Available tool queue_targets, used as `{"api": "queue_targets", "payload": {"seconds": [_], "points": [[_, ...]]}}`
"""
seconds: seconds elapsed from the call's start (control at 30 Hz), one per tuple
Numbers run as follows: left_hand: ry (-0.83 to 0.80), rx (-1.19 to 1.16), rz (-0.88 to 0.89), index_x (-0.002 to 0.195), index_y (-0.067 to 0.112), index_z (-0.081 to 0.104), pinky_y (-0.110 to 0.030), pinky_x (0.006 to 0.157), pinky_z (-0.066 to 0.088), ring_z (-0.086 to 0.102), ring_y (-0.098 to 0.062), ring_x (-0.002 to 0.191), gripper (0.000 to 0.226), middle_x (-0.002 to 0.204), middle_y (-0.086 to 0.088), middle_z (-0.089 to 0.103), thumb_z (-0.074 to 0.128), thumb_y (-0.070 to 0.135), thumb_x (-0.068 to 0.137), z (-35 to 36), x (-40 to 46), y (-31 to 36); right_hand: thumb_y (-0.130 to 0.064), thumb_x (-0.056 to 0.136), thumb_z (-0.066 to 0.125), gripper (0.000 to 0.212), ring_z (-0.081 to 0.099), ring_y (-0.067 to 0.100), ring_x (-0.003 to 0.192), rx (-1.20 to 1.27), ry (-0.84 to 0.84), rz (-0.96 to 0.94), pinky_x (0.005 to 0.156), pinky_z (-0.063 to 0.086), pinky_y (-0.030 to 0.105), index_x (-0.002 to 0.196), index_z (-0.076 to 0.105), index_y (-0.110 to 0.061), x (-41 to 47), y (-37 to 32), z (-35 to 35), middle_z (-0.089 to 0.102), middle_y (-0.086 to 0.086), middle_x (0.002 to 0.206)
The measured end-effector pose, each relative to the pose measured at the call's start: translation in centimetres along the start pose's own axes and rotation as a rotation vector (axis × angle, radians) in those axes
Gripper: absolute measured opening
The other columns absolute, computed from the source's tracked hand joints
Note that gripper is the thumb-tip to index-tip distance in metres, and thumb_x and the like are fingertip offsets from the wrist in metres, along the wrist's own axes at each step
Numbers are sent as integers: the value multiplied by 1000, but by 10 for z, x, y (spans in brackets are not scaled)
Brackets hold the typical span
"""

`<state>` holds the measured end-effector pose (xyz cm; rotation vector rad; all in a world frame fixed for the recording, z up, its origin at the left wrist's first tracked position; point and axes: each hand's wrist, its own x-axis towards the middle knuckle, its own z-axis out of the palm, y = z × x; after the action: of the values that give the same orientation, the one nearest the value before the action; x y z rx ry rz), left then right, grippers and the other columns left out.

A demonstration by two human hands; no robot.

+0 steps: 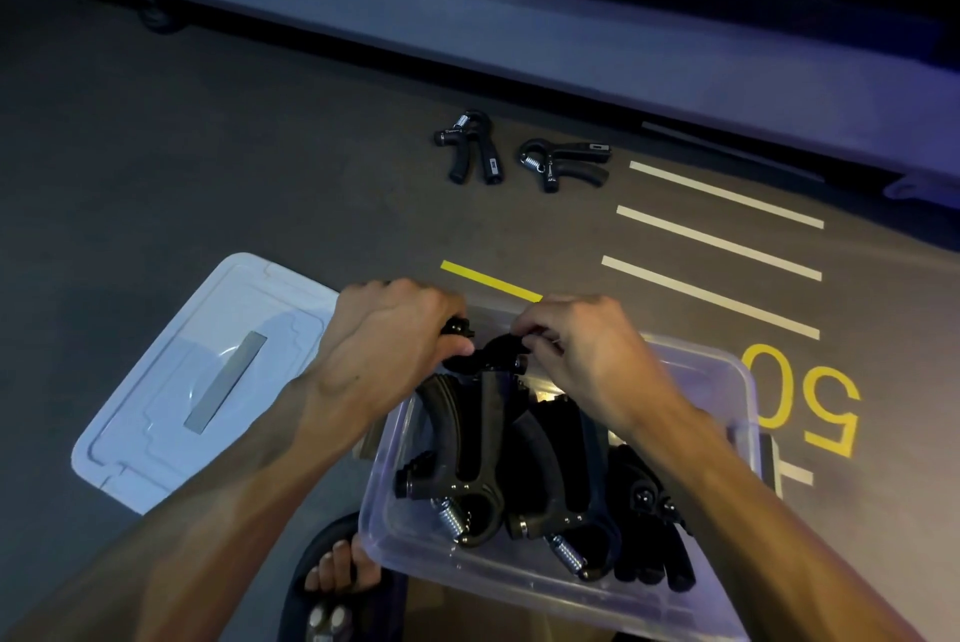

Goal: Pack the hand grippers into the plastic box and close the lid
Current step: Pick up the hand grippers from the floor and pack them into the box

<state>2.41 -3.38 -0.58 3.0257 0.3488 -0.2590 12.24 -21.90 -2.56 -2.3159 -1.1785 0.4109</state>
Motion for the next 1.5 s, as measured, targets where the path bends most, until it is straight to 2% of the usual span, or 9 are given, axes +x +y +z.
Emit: {"api": "queue_targets", "payload": {"seconds": [0.1,0.27,0.43,0.63,0.77,0.97,1.1,1.33,1.5], "points": [[-69,115,26,112,33,65,-28,70,38,69,-24,98,39,104,4,73,54,64,92,2,4,4,-14,90,57,19,68,20,84,-40,-43,49,78,51,31,94,75,-20,0,-1,3,76,-3,87],[-132,178,42,108,29,67,-29,70,40,69,-25,98,35,104,2,72,54,59,95,6,12,10,-13,93,51,28,69,24,95,-32,-73,114,85,53,31,101,76,-20,-1,-3,4,78,-1,98],[-106,156,22,109,33,67,-30,71,41,69,-27,98,32,103,1,72,57,59,93,3,12,8,-10,93,47,33,68,22,103,-3,-101,162,90,51,27,106,76,-20,0,-6,-1,77,0,105],[-27,99,-13,117,41,64,-32,78,51,69,-24,101,28,105,5,73,57,56,94,5,2,-3,-8,94,47,34,67,20,106,18,-127,171,90,47,25,109,76,-17,-1,-6,-7,76,-2,109],[-7,113,-23,117,39,64,-30,75,48,69,-23,99,27,105,5,73,55,54,96,5,2,1,-10,95,48,34,67,21,107,27,-159,189,88,46,23,113,76,-18,-3,-5,-10,76,-2,112],[-2,94,-35,113,37,65,-31,73,46,69,-25,96,23,100,3,73,59,46,93,3,0,2,-10,94,50,33,68,14,106,78,-169,196,81,41,14,112,76,-21,-2,-4,-10,76,-6,112],[4,55,-20,116,39,63,-32,76,49,68,-25,99,27,103,5,73,62,51,92,2,0,0,-11,94,50,33,69,13,104,107,-150,209,89,50,22,110,77,-22,-2,-4,-10,77,-5,107],[20,47,-20,120,39,61,-31,80,49,68,-24,103,30,107,5,73,59,53,93,6,0,1,-14,94,48,34,71,15,91,79,-137,213,85,50,25,111,76,-23,-4,0,-12,79,0,96],[9,36,19,121,40,63,-32,82,50,68,-23,104,30,109,6,73,58,53,94,5,0,4,-11,93,48,34,70,16,96,87,-148,219,88,52,28,110,76,-22,-5,0,-12,78,-1,101]]}}
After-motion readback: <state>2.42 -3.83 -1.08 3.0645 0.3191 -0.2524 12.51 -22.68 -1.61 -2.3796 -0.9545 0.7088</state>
